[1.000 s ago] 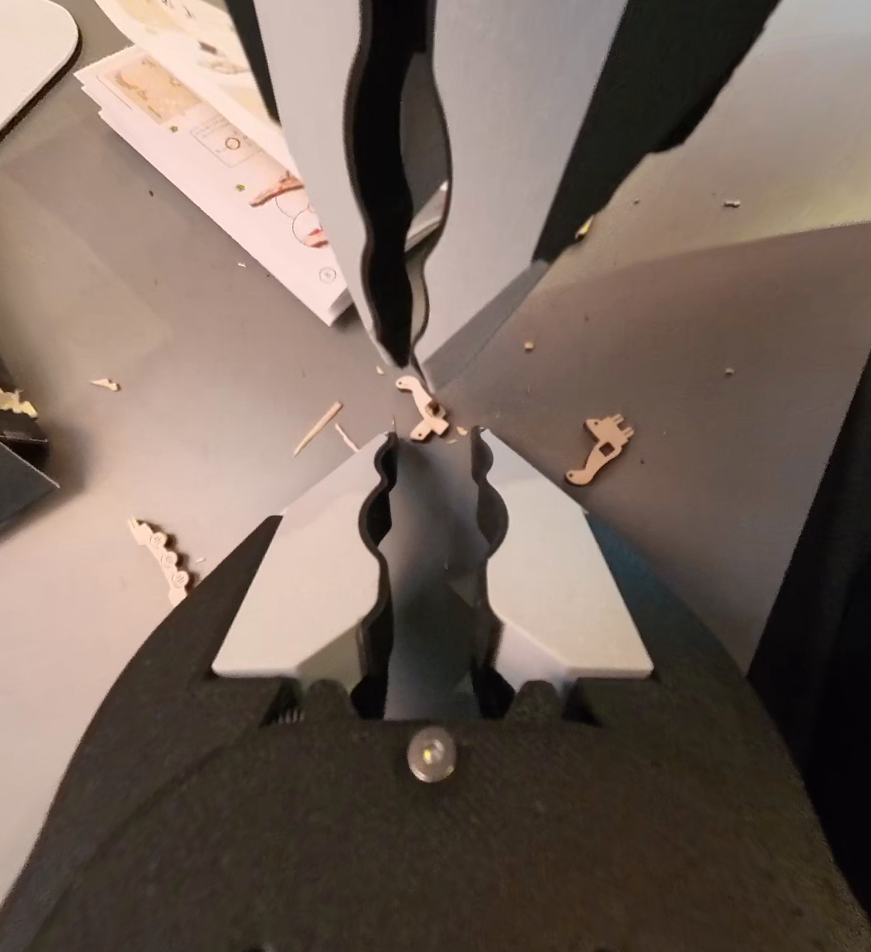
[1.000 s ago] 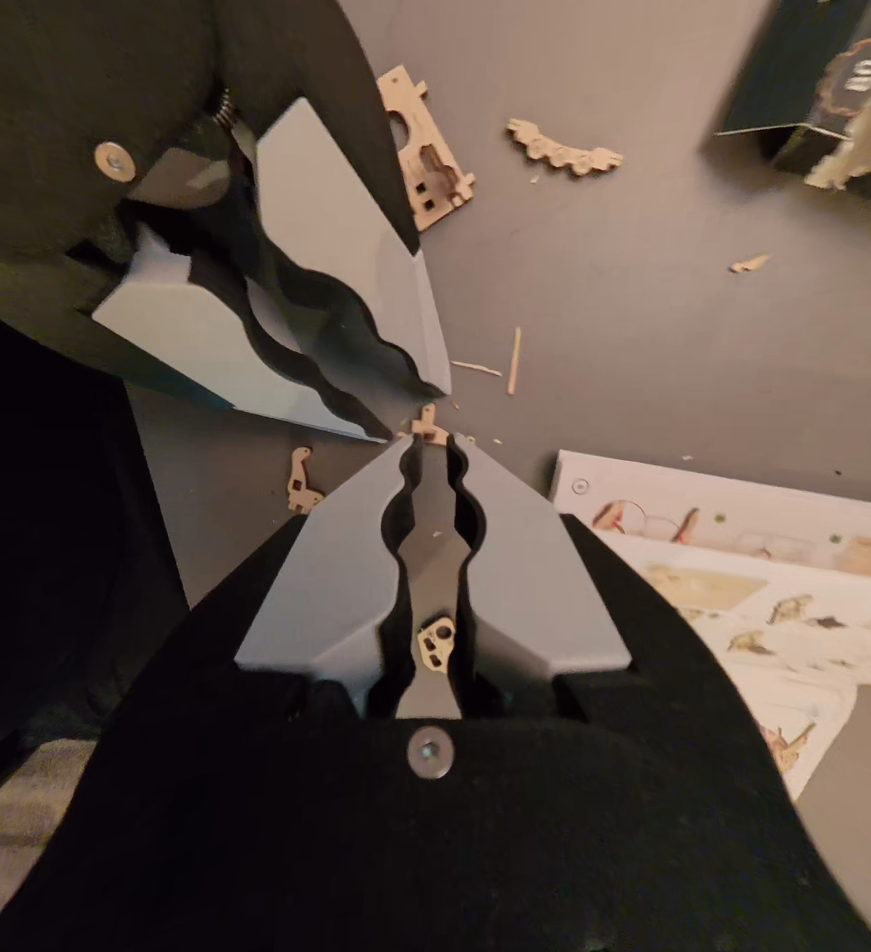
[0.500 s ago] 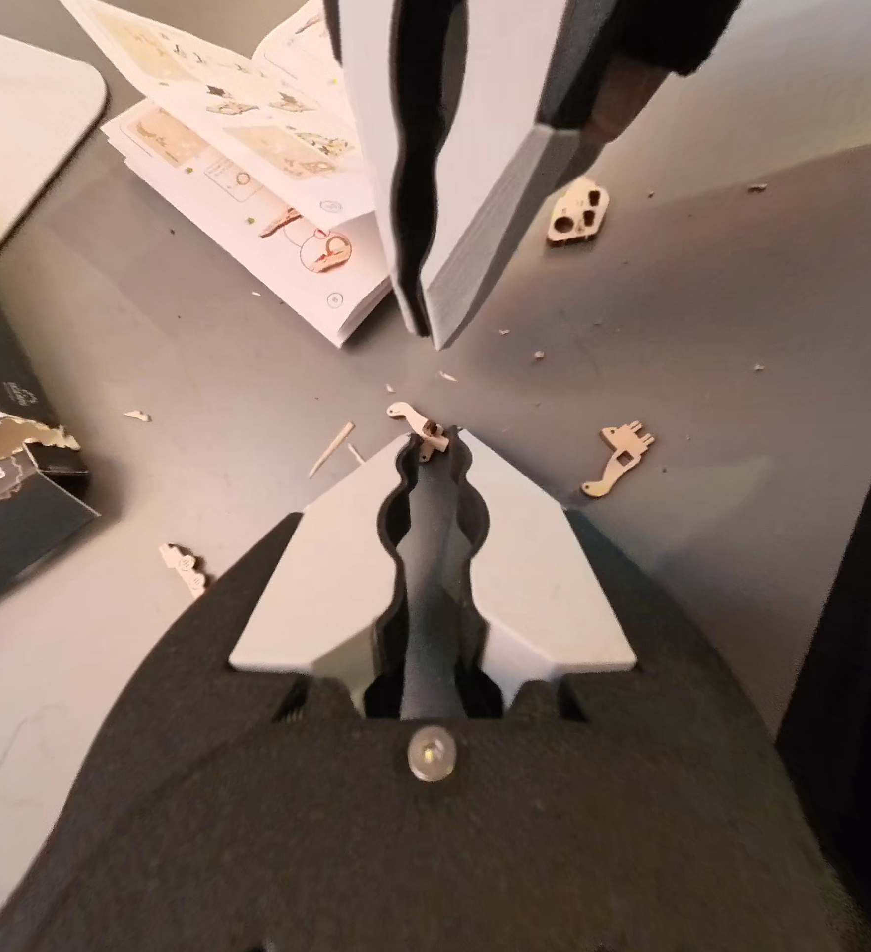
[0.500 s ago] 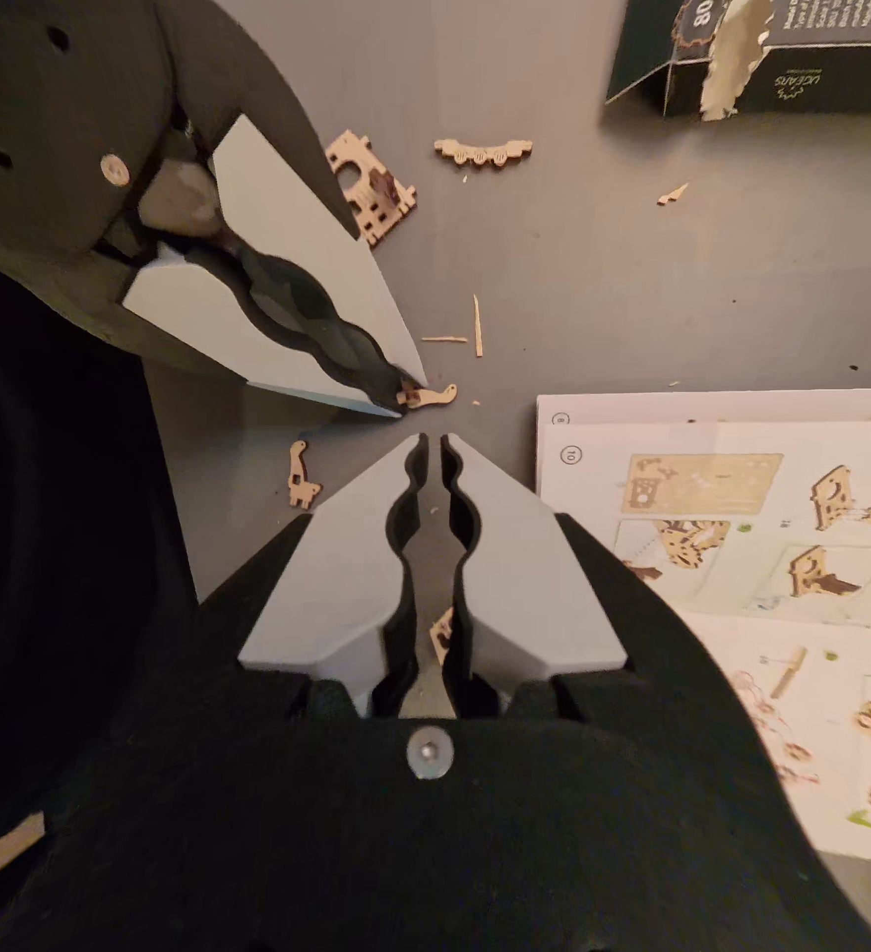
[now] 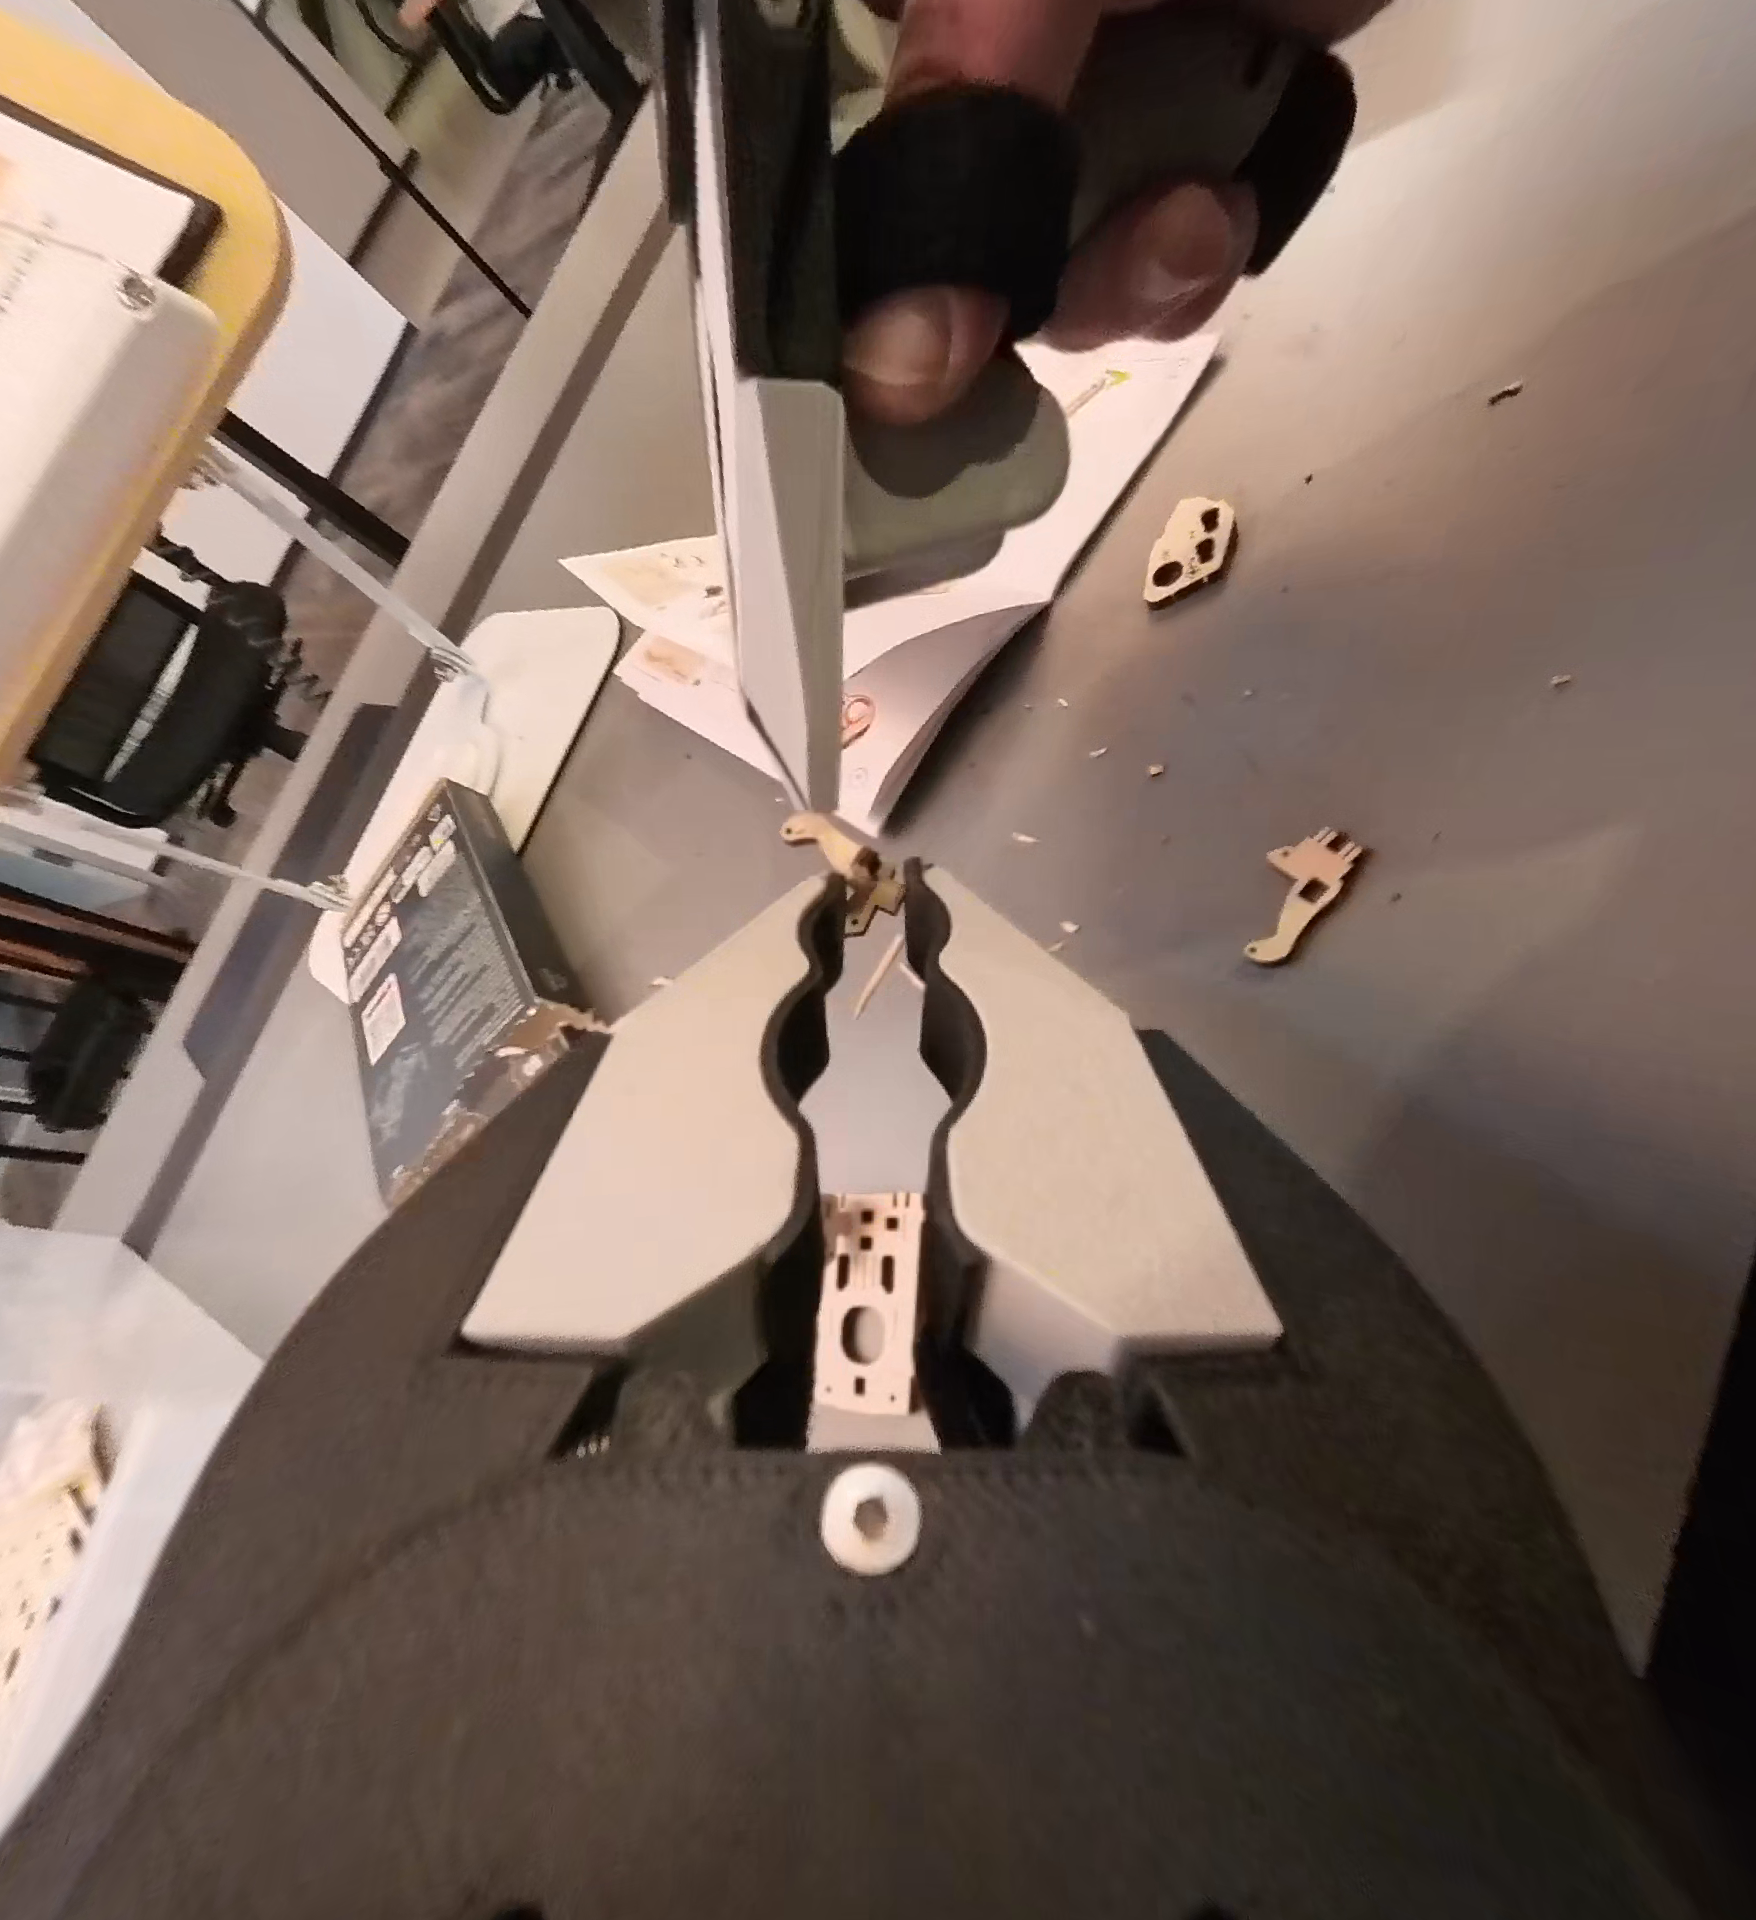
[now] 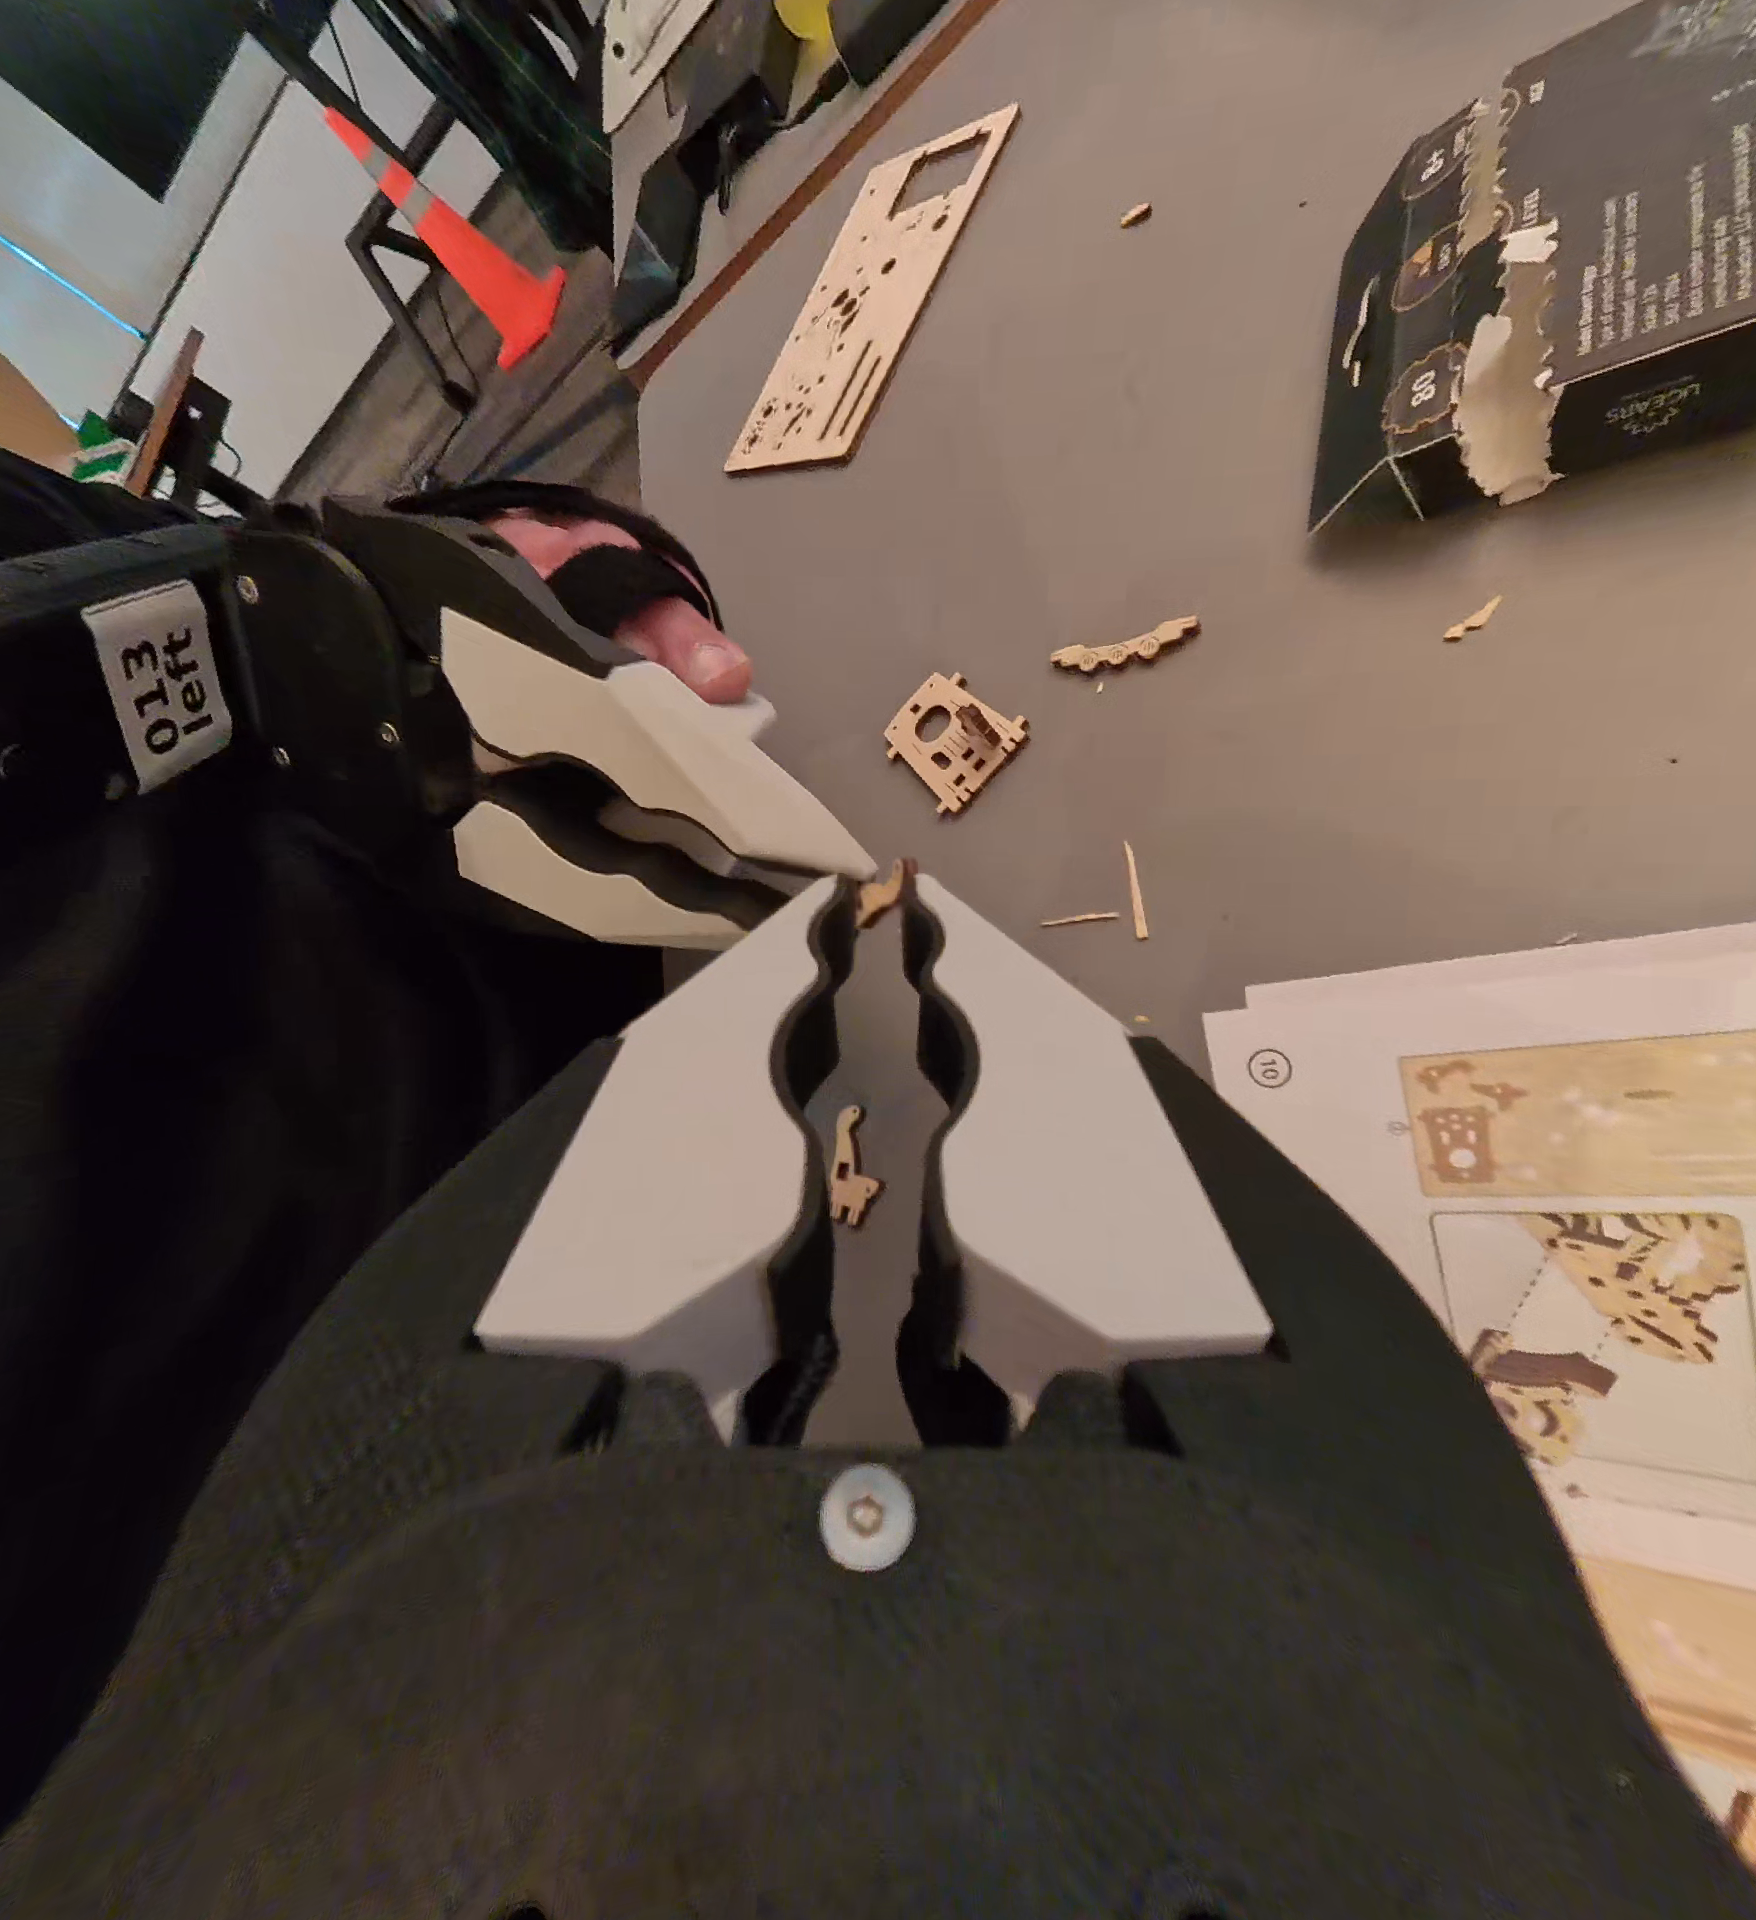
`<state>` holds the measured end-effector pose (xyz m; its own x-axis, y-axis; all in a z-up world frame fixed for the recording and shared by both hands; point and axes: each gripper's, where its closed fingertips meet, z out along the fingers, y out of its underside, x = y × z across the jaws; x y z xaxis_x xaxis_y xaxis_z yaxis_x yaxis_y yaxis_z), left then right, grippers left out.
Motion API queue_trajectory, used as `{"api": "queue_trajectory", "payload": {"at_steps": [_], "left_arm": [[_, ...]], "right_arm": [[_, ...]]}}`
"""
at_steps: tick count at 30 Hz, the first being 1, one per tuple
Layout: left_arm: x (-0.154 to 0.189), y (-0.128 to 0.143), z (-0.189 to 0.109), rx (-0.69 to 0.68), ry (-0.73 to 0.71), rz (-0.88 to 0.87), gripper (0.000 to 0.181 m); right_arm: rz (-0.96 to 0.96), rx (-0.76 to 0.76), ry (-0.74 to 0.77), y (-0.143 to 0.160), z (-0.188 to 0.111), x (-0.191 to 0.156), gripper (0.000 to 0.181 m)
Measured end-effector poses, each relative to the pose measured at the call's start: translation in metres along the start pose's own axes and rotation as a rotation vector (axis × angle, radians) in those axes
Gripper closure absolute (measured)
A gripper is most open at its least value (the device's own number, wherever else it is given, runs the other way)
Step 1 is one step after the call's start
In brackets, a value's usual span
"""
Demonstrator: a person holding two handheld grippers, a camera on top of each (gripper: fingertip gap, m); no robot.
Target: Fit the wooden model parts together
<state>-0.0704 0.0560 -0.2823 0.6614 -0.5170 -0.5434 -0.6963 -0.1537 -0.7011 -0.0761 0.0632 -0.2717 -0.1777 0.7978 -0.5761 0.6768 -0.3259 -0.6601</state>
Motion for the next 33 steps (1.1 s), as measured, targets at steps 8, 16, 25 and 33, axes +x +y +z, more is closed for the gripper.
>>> {"api": "queue_trajectory", "payload": {"at_steps": [8,16,25,33], "left_arm": [[-0.007,-0.007,-0.01,0.035,-0.04,0.056,0.172],[-0.014,-0.013,-0.021,0.129,0.071,-0.182,0.156],[-0.015,-0.023,-0.029,0.273,0.447,-0.683,0.152],[-0.02,-0.031,-0.035,0.334,0.546,-0.824,0.164]], "right_arm": [[0.011,0.014,-0.075,-0.006,0.007,-0.012,0.177],[-0.078,0.084,-0.112,-0.017,0.002,-0.023,0.181],[-0.236,0.14,-0.143,-0.029,-0.005,-0.041,0.181],[-0.302,0.146,-0.133,-0.031,-0.007,-0.044,0.181]]}}
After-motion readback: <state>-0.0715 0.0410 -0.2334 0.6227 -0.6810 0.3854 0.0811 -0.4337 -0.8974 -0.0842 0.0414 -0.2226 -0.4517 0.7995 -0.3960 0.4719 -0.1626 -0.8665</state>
